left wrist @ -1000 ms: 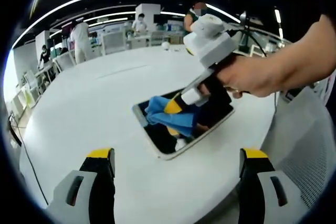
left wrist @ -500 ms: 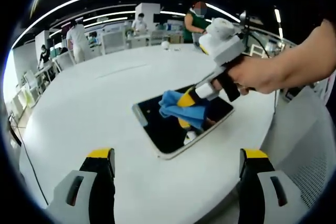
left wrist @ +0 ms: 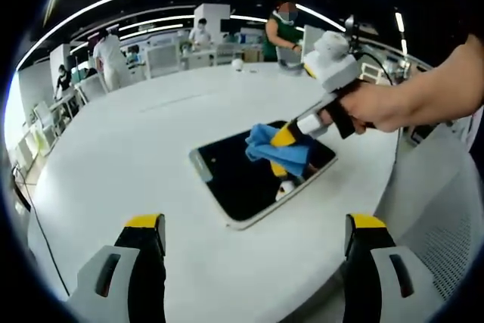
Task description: Wipe the mirror surface with the cleaning cloth until all visible marks leave the cleaned area.
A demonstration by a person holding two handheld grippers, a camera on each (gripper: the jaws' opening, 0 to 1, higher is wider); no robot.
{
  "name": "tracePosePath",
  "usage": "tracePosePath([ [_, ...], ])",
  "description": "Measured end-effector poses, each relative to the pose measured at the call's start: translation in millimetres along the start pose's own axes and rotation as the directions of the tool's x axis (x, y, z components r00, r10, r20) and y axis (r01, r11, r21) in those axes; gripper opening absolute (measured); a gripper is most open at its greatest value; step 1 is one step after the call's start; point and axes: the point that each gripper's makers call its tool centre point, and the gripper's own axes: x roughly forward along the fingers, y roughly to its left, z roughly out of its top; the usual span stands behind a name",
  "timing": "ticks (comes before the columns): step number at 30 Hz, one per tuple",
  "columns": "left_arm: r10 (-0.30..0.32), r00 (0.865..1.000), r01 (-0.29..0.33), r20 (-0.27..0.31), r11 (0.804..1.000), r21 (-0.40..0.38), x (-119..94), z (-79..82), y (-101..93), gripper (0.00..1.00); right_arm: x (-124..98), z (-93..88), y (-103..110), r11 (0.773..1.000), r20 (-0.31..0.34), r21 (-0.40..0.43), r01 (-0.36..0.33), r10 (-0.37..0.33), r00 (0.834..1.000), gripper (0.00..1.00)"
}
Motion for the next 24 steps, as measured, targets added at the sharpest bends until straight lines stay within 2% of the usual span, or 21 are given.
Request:
tracePosePath([
  [6,-0.001,1.000,0.001,-0.005,1.000,-0.002,0.2,-1.0,0.0,0.99,-5.8,-3.9,-8.9,1.000,0.007,-0.004,0.018,-0.018,1.000,0.01],
  [12,0.000,1.000,0.000,-0.008,1.000,0.000,0.4,-1.5,0.4,0.99,-12.2,-7.2,-20.6,0.999,0.011,0.028,0.029,-0.029,1.000,0.01],
  [24,0.002,1.000,-0.002,-0.007,1.000,0.000,0.1,-0.7,0.3,0.99,-15.7,-8.7,-27.2,0.999,0.006,0.037,0.037,-0.038,0.999,0.01],
])
